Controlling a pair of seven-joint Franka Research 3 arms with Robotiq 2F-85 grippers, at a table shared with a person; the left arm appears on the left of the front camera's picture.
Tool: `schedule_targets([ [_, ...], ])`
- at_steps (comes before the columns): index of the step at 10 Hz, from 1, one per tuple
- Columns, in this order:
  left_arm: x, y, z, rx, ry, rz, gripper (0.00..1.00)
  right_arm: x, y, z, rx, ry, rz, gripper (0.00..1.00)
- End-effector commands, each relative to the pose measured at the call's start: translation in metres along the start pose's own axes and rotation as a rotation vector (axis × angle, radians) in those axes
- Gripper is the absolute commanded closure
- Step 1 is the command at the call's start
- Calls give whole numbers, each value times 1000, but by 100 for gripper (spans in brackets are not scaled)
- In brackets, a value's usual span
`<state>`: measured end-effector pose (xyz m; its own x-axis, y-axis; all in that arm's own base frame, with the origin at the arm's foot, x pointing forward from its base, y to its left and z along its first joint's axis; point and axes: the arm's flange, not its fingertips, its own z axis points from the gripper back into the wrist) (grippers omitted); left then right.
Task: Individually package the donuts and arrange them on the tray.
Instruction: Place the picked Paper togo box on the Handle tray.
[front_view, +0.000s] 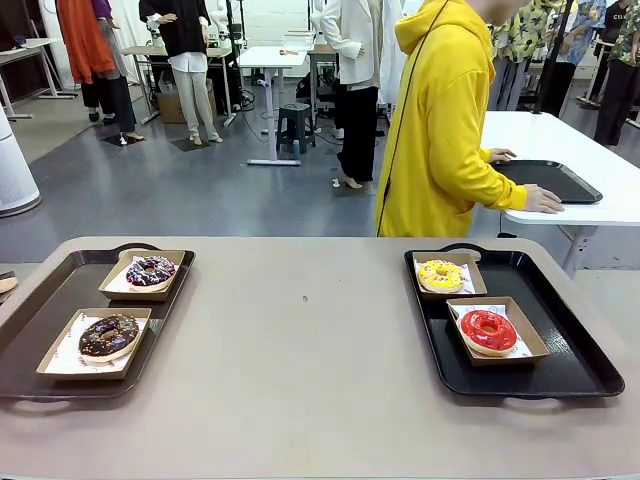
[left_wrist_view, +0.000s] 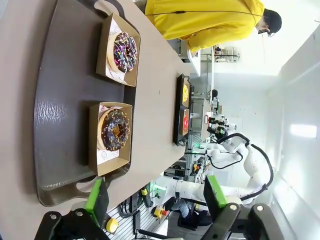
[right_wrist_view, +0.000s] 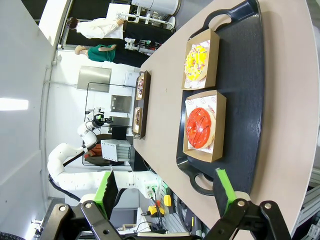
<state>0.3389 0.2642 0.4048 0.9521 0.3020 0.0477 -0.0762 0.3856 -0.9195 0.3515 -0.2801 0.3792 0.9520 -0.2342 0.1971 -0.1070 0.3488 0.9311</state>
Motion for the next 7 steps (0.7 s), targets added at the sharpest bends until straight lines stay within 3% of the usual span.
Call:
schedule_targets([
  [1, -1, -1, 2, -4, -10, -7, 0, 0, 1, 0, 3, -2, 1, 0],
  [7, -1, -1, 2, -4, -10, -7, 0, 0, 1, 0, 3, -2, 1, 0],
])
